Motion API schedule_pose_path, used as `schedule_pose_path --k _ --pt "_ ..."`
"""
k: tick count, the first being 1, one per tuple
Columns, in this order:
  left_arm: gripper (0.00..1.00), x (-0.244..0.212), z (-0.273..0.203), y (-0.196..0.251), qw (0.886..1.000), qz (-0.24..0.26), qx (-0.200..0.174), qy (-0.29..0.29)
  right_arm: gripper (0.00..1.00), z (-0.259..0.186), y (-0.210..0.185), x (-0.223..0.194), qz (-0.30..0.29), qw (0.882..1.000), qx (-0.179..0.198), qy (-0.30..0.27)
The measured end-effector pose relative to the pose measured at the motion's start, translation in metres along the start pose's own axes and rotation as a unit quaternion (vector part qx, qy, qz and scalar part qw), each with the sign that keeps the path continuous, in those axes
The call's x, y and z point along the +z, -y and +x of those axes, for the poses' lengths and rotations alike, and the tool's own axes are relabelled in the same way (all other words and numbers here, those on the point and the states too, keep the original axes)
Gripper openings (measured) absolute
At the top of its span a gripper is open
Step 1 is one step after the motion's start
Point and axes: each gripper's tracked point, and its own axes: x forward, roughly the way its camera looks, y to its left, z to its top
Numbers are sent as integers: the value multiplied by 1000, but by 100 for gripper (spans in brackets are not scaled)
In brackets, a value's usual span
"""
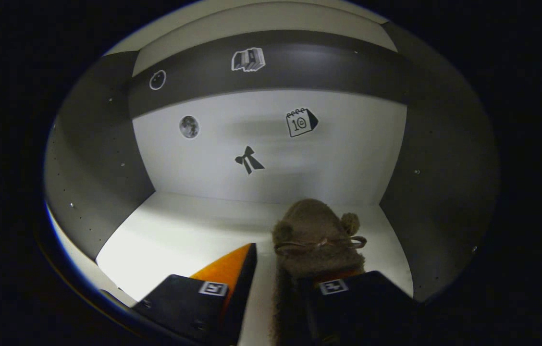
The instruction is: Grab one shoe with the right hand and put it into the shoe cabinet, grab the other shoe with the left hand and put it into the shoe cabinet; then close the right door with the right hand and the left door with the left hand.
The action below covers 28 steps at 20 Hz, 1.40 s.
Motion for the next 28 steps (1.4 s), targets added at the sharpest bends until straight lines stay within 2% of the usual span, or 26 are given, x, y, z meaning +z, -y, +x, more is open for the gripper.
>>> schedule_pose_path --k 2,3,5,9,12,15,19,22,28 --pt "95 2 -1 1 1000 5 0 3 89 -15 -4 2 -4 1000 5 13" --pt "95 4 -3 0 1000 7 1 5 89 -25 -10 3 0 1000 13 19" --pt "95 7 -6 -1 1000 8 2 9 99 -42 -14 6 19 999 23 31" --pt "95 11 -15 -1 1000 5 -5 19 100 -86 -10 18 26 997 31 66" --pt "95 9 -19 -2 999 3 -13 30 99 -142 -8 37 20 991 34 126" --pt "95 -6 -14 -3 999 -9 -27 21 98 -200 -14 33 4 984 48 173" --pt "95 -43 3 4 998 -13 -62 -10 99 -258 -16 -5 -31 974 37 221" --pt "95 -82 20 8 995 -26 -86 -40 99 -278 -19 -48 -41 969 34 240" --pt "94 -175 62 0 992 5 -76 -104 98 -280 -14 -126 -54 970 14 237"
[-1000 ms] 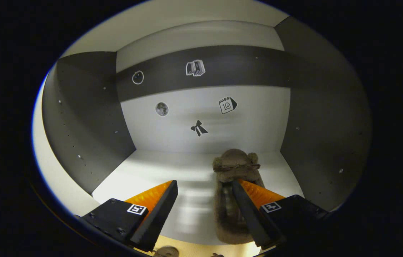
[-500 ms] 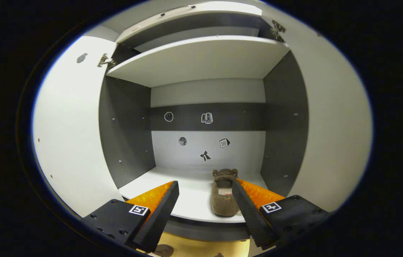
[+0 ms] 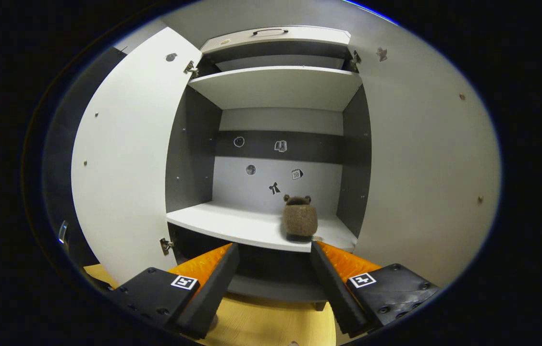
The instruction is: Grab one shoe with the right hand and put it into the shoe cabinet, grab the other shoe with the left hand and put it into the shoe cabinet; then close the right door with the right hand and the left door with the left hand.
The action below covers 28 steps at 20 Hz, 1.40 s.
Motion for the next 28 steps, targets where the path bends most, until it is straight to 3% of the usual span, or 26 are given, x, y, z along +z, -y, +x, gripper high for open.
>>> schedule_pose_path --k 3,6,9,10,11,20,28 --pt "85 -34 30 -6 1000 -15 6 -24 98 -3 7 -33 -16 1000 -7 -14" --pt "82 -56 49 -16 999 -24 21 -33 98 -3 14 -58 -21 999 -12 -31" --pt "67 -73 65 -20 998 -35 21 -49 98 -2 21 -74 -24 999 -16 -41" --pt "68 -76 68 -22 998 -34 24 -54 98 -2 23 -79 -25 999 -16 -45" --pt "61 -78 72 -23 998 -35 25 -55 99 1 25 -85 -23 998 -14 -48" --pt "51 -71 104 -30 998 -18 32 -47 99 5 34 -113 -7 997 -1 -81" --pt "34 -63 122 -36 999 11 26 -45 99 14 52 -132 4 994 -8 -106"
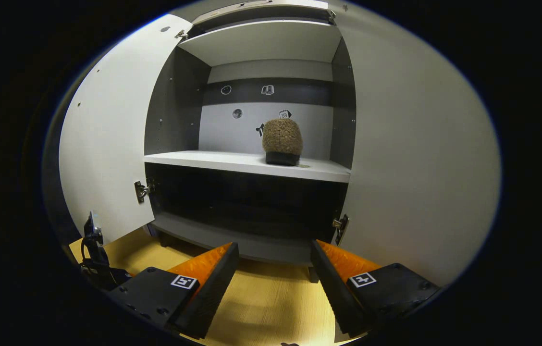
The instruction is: Grab one shoe with the right hand and put it into the shoe cabinet, grab the other shoe with the left hand and put it into the shoe cabinet; then close the right door with the right hand and the left door with the left hand.
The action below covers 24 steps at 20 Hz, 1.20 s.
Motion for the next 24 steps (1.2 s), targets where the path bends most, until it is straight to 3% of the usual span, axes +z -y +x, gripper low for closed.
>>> schedule_pose_path --k 2,3,4,11,15,19,24 --pt "29 1 0 -5 1000 10 16 1 99 1 -2 -7 5 1000 5 -10" --pt "13 2 0 -6 1000 14 21 3 99 0 -3 -9 5 1000 9 -13" --pt "11 2 0 -5 1000 18 22 5 99 0 -4 -9 2 1000 12 -14" --pt "7 31 -27 4 999 -19 28 15 98 -11 -7 -1 13 999 29 -21" --pt "7 94 -79 16 998 -19 43 39 99 -19 -20 22 23 997 71 1" --pt "7 175 -130 29 996 0 61 69 98 -23 -31 38 -4 993 114 22" --pt "7 274 -160 36 990 -21 80 116 99 -32 -48 53 -18 984 174 37"
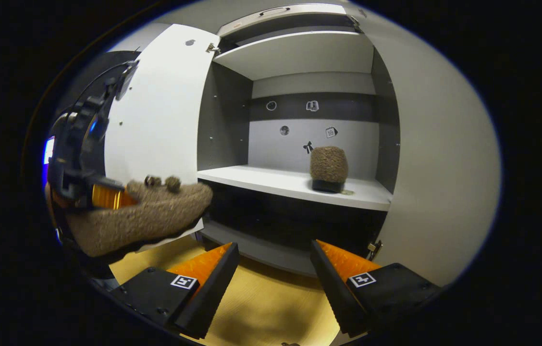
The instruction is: Grab one shoe with the right hand and put it into the shoe cabinet, grab the other shoe with the left hand and put it into the shoe cabinet; then close the right door with the right hand and the left door with the left hand.
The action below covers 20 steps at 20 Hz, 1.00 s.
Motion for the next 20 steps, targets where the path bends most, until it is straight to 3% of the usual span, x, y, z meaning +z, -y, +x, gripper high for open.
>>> schedule_pose_path --k 4,11,20 --pt "7 64 11 -8 999 35 33 25 99 -1 -7 13 -14 999 32 16" --pt "7 146 92 -12 999 27 11 37 99 -1 -19 22 -12 998 53 21" --pt "7 170 243 -8 1000 14 -4 -10 98 11 -25 20 12 998 66 1"
